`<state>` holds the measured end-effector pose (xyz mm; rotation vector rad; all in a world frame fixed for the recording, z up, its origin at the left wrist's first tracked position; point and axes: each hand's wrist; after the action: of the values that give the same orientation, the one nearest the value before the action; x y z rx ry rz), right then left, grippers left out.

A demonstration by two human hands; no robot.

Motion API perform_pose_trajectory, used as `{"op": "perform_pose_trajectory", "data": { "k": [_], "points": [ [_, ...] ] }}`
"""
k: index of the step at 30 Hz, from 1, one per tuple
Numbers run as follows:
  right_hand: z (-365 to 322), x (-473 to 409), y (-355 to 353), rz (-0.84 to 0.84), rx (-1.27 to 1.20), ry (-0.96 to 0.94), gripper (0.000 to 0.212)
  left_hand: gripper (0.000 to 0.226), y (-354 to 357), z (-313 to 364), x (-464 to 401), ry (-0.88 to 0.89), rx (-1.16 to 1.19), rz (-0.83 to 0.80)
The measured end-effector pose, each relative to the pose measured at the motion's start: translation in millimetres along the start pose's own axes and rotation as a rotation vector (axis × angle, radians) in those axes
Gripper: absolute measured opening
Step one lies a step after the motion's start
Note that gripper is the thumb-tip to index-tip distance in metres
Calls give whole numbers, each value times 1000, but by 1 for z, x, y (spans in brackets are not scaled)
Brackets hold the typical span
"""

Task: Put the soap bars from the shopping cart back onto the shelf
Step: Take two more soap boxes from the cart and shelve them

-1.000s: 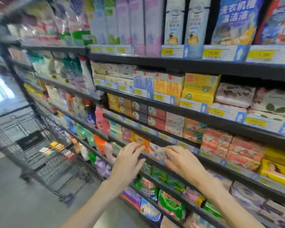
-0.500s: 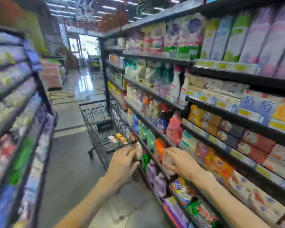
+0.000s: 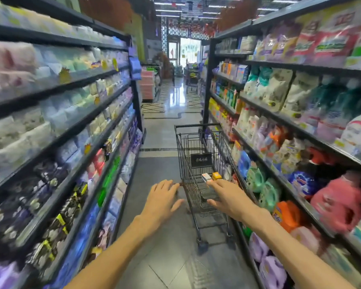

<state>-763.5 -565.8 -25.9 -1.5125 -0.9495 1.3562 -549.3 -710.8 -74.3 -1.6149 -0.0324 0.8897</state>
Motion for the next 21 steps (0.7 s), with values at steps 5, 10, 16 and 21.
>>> {"op": "perform_pose_trajectory", "data": {
  "k": [5,10,16,21],
  "points": [
    [25,-96,46,9,-56,-49,67,65,43,-61,-55,-90,-42,-41],
    [58,-200,72,-48,-73,-99,66,71,72,-111,-126,-171,-31,-52],
    [92,-314,114,-64,-83,-139,68,73,114,-174,-202,-229,-64,-71],
    [114,-400,156,-63,-88,-141,68,62,164,-236,-266,-219,-56,-76]
  ]
}}
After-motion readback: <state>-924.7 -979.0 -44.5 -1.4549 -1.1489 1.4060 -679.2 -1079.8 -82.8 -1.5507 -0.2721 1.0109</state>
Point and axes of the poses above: each hand's wrist, its own x-axis away from the middle knuckle, its own y-axis out of the palm, z = x × y, and after that the axes turned 10 degrees about z, right-handed
